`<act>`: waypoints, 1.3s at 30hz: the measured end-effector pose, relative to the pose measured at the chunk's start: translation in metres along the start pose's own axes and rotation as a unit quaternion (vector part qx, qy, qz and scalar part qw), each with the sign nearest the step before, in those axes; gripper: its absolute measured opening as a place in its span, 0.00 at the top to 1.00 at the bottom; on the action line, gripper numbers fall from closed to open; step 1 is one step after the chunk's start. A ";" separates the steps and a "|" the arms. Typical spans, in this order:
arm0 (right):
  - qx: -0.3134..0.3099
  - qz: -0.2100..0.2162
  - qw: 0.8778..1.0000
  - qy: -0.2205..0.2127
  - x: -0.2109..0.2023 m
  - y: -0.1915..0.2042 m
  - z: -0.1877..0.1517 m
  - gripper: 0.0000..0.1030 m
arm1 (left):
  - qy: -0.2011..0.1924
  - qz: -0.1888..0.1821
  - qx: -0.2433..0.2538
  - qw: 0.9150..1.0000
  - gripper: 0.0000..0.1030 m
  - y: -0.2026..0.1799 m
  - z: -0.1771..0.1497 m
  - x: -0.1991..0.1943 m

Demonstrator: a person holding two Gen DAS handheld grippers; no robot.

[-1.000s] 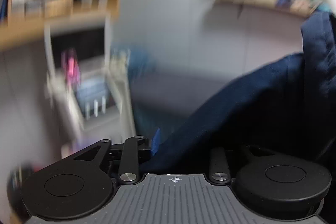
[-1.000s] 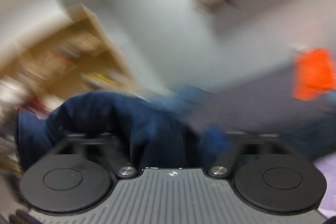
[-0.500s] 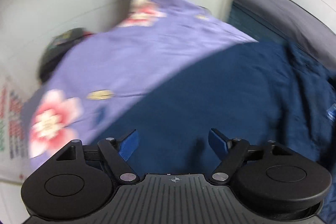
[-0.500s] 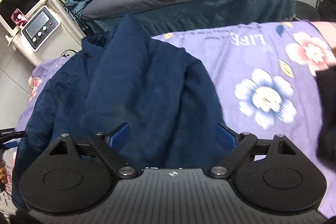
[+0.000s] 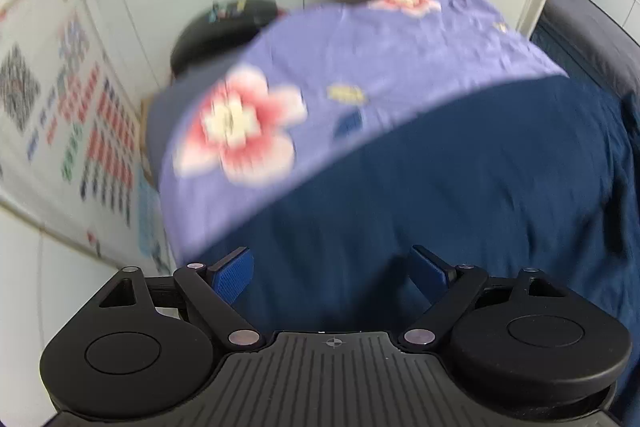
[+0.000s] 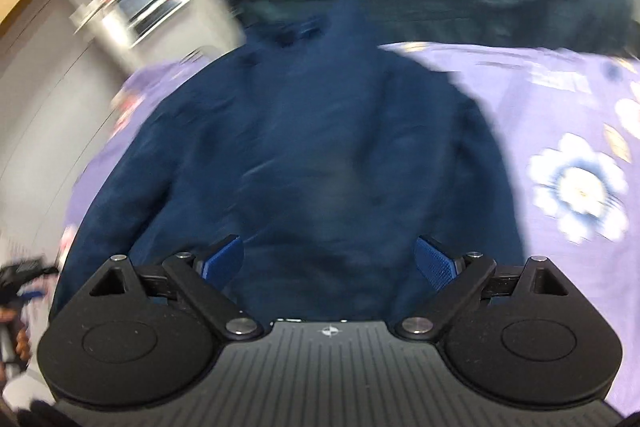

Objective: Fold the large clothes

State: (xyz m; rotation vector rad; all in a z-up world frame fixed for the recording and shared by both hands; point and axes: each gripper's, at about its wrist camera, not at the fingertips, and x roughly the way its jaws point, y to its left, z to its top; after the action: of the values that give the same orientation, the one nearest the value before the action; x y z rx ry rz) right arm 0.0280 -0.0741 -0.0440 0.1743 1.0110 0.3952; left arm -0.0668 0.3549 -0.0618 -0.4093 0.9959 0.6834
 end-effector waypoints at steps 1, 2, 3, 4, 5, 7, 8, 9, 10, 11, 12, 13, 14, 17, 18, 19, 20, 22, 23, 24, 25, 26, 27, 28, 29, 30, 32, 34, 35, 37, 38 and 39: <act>-0.028 0.002 1.000 0.005 0.003 0.013 -0.006 0.07 | 0.008 -0.011 0.000 1.000 0.00 -0.002 -0.012 0.003; -0.050 0.006 0.999 0.011 0.006 0.024 -0.011 0.05 | 0.015 -0.018 0.006 1.000 0.00 -0.006 -0.021 0.004; -0.071 0.012 0.997 0.021 0.010 0.035 -0.019 0.05 | 0.019 -0.020 0.018 0.999 0.00 -0.011 -0.031 0.005; -0.088 0.021 0.995 0.033 0.015 0.044 -0.025 0.05 | 0.021 -0.018 0.032 0.999 0.00 -0.017 -0.040 0.007; -0.103 0.030 0.993 0.047 0.018 0.053 -0.031 0.05 | 0.023 -0.017 0.046 0.999 0.00 -0.023 -0.049 0.005; -0.134 0.040 0.988 0.073 0.026 0.071 -0.046 0.05 | 0.031 -0.025 0.066 0.997 0.00 -0.033 -0.061 0.006; -0.149 0.040 0.984 0.088 0.031 0.079 -0.053 0.05 | 0.037 -0.028 0.072 0.996 0.00 -0.038 -0.066 0.007; -0.168 0.037 0.980 0.103 0.037 0.086 -0.060 0.05 | 0.042 -0.031 0.074 0.996 0.00 -0.042 -0.069 0.008; -0.185 0.033 0.976 0.111 0.043 0.092 -0.067 0.05 | 0.045 -0.036 0.076 0.995 0.00 -0.045 -0.071 0.008; -0.207 0.024 0.971 0.116 0.050 0.097 -0.075 0.05 | 0.044 -0.042 0.077 0.995 0.00 -0.048 -0.073 0.007; -0.225 0.012 0.967 0.116 0.056 0.100 -0.080 0.06 | 0.043 -0.045 0.080 0.995 0.00 -0.051 -0.074 0.006; -0.243 -0.002 0.963 0.112 0.061 0.103 -0.086 0.11 | 0.040 -0.048 0.085 0.994 0.00 -0.053 -0.075 0.004; -0.256 -0.017 0.960 0.113 0.065 0.104 -0.088 0.16 | 0.035 -0.050 0.093 0.994 0.00 -0.056 -0.075 0.002; -0.246 -0.010 0.961 0.123 0.057 0.108 -0.082 0.22 | -0.002 -0.040 0.115 0.993 0.00 -0.058 -0.069 -0.015; -0.240 0.016 0.964 0.110 0.043 0.109 -0.078 0.19 | -0.021 -0.034 0.117 0.992 0.00 -0.055 -0.064 -0.022; -0.243 0.035 0.965 0.095 0.030 0.108 -0.075 0.10 | -0.041 -0.020 0.114 0.992 0.00 -0.049 -0.058 -0.028; -0.250 0.037 0.964 0.081 0.019 0.107 -0.072 0.05 | -0.055 0.000 0.105 0.993 0.00 -0.042 -0.050 -0.034; -0.277 0.008 0.959 0.057 -0.003 0.103 -0.066 0.05 | -0.074 0.035 0.085 0.993 0.00 -0.023 -0.032 -0.042; -0.300 -0.019 0.953 0.044 -0.015 0.100 -0.062 0.06 | -0.085 0.048 0.087 0.991 0.00 -0.014 -0.023 -0.046; -0.323 -0.040 0.945 0.034 -0.023 0.099 -0.058 0.07 | -0.101 0.061 0.106 0.987 0.00 -0.005 -0.014 -0.051; -0.352 -0.062 0.934 0.020 -0.033 0.095 -0.054 0.09 | -0.120 0.081 0.135 0.980 0.00 0.000 -0.006 -0.057; -0.385 -0.084 0.919 0.002 -0.043 0.092 -0.049 0.09 | -0.140 0.112 0.171 0.969 0.00 0.004 0.001 -0.062; -0.422 -0.106 0.900 -0.019 -0.053 0.090 -0.046 0.09 | -0.156 0.144 0.207 0.955 0.00 0.008 0.009 -0.064; -0.457 -0.122 0.880 -0.037 -0.060 0.089 -0.043 0.08 | -0.165 0.170 0.235 0.943 0.00 0.010 0.017 -0.065; -0.492 -0.142 0.858 -0.051 -0.062 0.086 -0.039 0.07 | -0.172 0.188 0.254 0.933 0.00 0.011 0.026 -0.066; -0.530 -0.167 0.829 -0.062 -0.055 0.083 -0.036 0.07 | -0.177 0.194 0.263 0.928 0.00 0.011 0.033 -0.068; -0.580 -0.207 0.784 -0.077 -0.042 0.082 -0.032 0.08 | -0.184 0.177 0.263 0.930 0.00 0.007 0.042 -0.073; -0.541 -0.167 0.821 -0.069 -0.031 0.090 -0.018 0.13 | -0.180 0.139 0.246 0.942 0.00 -0.006 0.041 -0.078; -0.487 -0.111 0.865 -0.045 -0.024 0.096 -0.008 0.12 | -0.174 0.113 0.232 0.950 0.00 -0.013 0.037 -0.079; -0.367 0.000 0.930 0.014 -0.003 0.100 0.005 0.08 | -0.153 0.067 0.207 0.964 0.00 -0.026 0.023 -0.074; -0.306 0.047 0.950 0.039 0.013 0.101 0.005 0.08 | -0.139 0.048 0.200 0.969 0.00 -0.033 0.013 -0.070; -0.254 0.075 0.962 0.064 0.032 0.104 0.001 0.08 | -0.125 0.035 0.196 0.972 0.00 -0.040 0.003 -0.066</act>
State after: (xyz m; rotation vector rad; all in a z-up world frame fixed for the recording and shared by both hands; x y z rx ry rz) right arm 0.0190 0.0341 -0.0356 -0.2425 0.9943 0.7980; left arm -0.0610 0.3060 -0.0024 0.0592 0.8813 0.5679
